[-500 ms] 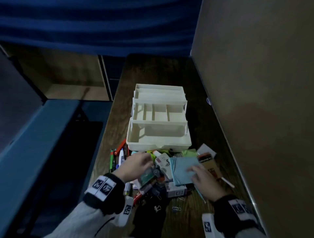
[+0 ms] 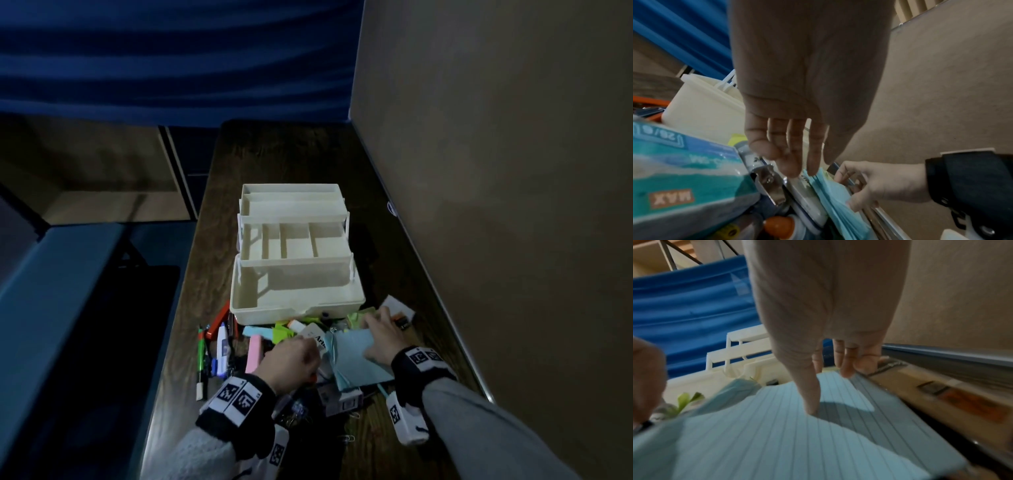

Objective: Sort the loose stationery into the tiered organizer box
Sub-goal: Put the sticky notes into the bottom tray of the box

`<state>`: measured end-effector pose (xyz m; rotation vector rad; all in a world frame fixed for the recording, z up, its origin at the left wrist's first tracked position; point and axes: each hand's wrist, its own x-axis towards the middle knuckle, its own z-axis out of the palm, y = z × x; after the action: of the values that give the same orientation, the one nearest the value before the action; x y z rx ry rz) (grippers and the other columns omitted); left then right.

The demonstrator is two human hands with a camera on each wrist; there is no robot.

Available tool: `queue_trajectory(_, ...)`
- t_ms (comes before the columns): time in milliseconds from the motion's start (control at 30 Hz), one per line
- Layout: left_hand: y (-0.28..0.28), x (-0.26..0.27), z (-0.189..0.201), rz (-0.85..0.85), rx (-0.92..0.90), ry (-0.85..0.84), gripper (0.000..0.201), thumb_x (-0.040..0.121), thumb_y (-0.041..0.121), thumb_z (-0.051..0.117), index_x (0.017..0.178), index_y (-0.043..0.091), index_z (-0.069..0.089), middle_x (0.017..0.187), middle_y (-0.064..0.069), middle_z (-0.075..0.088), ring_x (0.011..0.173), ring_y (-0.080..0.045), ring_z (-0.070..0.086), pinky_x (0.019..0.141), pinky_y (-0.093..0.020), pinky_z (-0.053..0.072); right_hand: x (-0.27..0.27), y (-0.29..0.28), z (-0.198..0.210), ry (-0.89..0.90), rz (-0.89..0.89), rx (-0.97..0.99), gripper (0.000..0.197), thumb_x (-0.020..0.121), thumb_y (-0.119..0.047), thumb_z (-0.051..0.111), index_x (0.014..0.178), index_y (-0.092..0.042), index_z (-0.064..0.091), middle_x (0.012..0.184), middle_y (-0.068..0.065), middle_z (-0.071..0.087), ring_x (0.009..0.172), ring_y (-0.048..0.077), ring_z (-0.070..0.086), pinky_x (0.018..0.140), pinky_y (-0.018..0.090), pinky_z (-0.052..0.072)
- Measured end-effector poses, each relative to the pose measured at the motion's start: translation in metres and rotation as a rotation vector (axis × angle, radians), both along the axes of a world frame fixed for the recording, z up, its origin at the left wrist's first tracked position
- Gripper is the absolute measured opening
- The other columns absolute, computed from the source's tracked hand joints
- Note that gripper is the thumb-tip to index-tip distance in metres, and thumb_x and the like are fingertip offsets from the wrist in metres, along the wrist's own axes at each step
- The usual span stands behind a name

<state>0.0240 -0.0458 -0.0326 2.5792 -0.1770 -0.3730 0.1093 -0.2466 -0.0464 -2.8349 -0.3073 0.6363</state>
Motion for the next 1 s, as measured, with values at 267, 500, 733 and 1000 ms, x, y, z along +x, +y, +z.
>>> queue_trajectory(267, 0.008, 0.005, 0.001, 0.269, -0.287, 0.028, 0.06, 0.079, 0.064, 0.059, 0.123, 0.027, 0.046, 0.107, 0.007, 0.063, 0.09, -0.008, 0.062, 0.073, -0.024, 0.05, 0.014, 0.002, 0.038, -0.008, 0.047, 0.433, 0.016, 0.082, -0.013, 0.065, 0.084, -0.021, 0.051, 0.091, 0.0, 0.058, 0.092, 0.019, 0.057, 0.081, 0.034, 0.046)
queue_trajectory(500, 0.017, 0.03, 0.033, 0.515, -0.833, 0.07, 0.025, 0.092, 0.008, 0.054, 0.11, 0.025, 0.051, 0.108, -0.003, 0.065, 0.085, -0.019, 0.068, 0.07, -0.035, 0.06, 0.032, 0.022, 0.064, -0.084, -0.091, 0.771, 0.034, 0.089, -0.015, 0.063, 0.118, -0.028, 0.052, 0.113, -0.01, 0.043, 0.083, 0.009, 0.057, 0.073, 0.018, 0.049)
queue_trajectory(733, 0.047, 0.087, 0.028, 0.989, -1.376, 0.454, 0.032, 0.093, -0.008, 0.034, 0.123, 0.001, 0.032, 0.119, -0.028, 0.046, 0.099, -0.043, 0.058, 0.054, -0.036, 0.06, 0.021, -0.05, 0.016, 0.02, -0.413, 0.028, 0.056, 0.088, -0.026, 0.06, 0.138, -0.02, 0.034, 0.137, 0.014, 0.034, 0.129, 0.035, 0.033, 0.104, 0.045, 0.037)
queue_trajectory(1000, 0.033, 0.131, 0.018, 1.025, -1.461, 0.651, 0.024, 0.093, -0.015, 0.021, 0.1, -0.007, 0.043, 0.118, -0.034, 0.044, 0.123, -0.046, 0.047, 0.052, -0.04, 0.059, 0.004, -0.078, -0.017, 0.233, -0.512, 0.071, 0.1, 0.07, -0.045, 0.078, 0.147, -0.024, 0.019, 0.144, 0.016, 0.031, 0.135, 0.035, 0.029, 0.108, 0.043, 0.034)
